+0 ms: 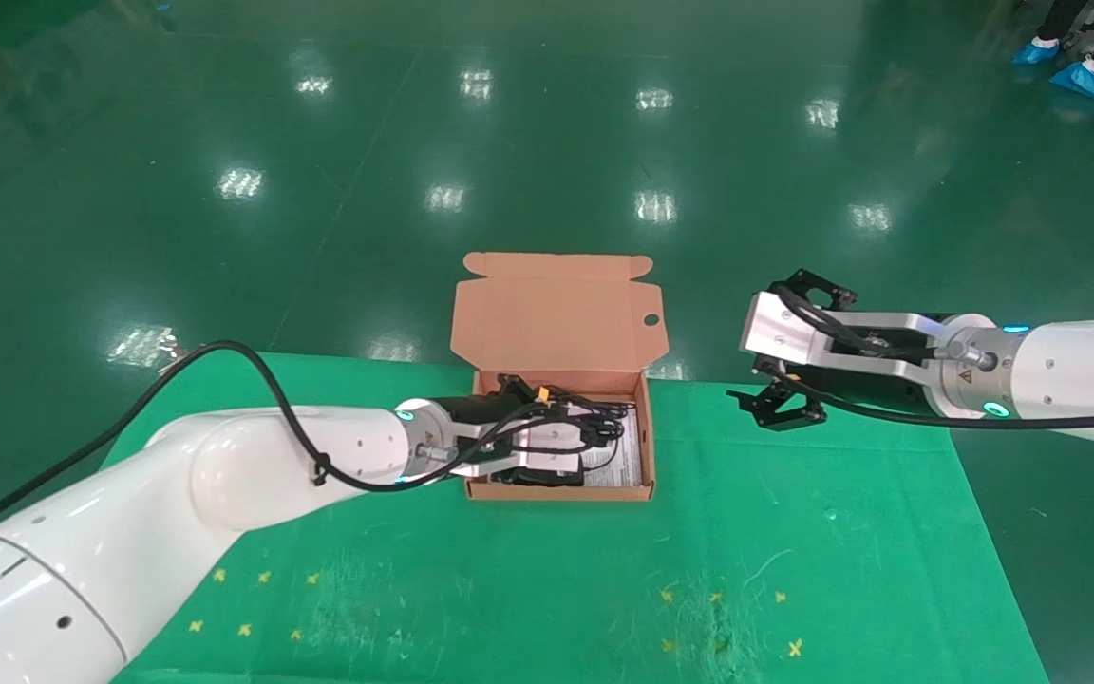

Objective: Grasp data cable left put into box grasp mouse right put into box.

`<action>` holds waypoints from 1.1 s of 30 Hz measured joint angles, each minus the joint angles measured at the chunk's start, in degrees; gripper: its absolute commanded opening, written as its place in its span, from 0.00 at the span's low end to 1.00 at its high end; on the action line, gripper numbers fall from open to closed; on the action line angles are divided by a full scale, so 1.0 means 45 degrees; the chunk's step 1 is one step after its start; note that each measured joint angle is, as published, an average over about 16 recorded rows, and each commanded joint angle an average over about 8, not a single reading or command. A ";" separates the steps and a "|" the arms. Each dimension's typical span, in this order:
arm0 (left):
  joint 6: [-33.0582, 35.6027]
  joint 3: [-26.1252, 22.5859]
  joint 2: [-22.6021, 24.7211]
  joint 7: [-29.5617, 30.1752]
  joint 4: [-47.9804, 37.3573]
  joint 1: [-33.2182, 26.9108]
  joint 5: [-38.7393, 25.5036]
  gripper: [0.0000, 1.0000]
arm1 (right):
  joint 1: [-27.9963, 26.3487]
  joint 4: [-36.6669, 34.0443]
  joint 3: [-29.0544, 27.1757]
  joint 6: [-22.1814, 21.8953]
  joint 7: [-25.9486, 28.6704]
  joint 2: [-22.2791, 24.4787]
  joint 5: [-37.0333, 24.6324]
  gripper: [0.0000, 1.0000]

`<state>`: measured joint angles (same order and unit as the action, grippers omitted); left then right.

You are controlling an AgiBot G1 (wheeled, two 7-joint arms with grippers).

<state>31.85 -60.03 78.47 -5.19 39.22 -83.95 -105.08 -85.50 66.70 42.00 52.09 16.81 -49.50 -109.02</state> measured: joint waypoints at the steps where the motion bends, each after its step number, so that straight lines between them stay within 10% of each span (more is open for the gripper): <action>1: -0.0006 -0.0012 -0.0021 0.0005 0.0020 0.0003 0.0021 1.00 | 0.0001 0.0011 0.0002 0.0004 0.0002 0.0006 -0.0006 1.00; 33: 0.0612 0.1929 -0.2734 0.1660 0.2075 -0.1009 0.1664 1.00 | -0.0754 0.0402 -0.0610 0.1038 -0.1035 0.0385 0.1101 1.00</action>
<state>34.60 -51.35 66.17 2.28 48.56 -88.49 -97.59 -88.89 68.51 39.26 56.76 12.15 -47.77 -104.07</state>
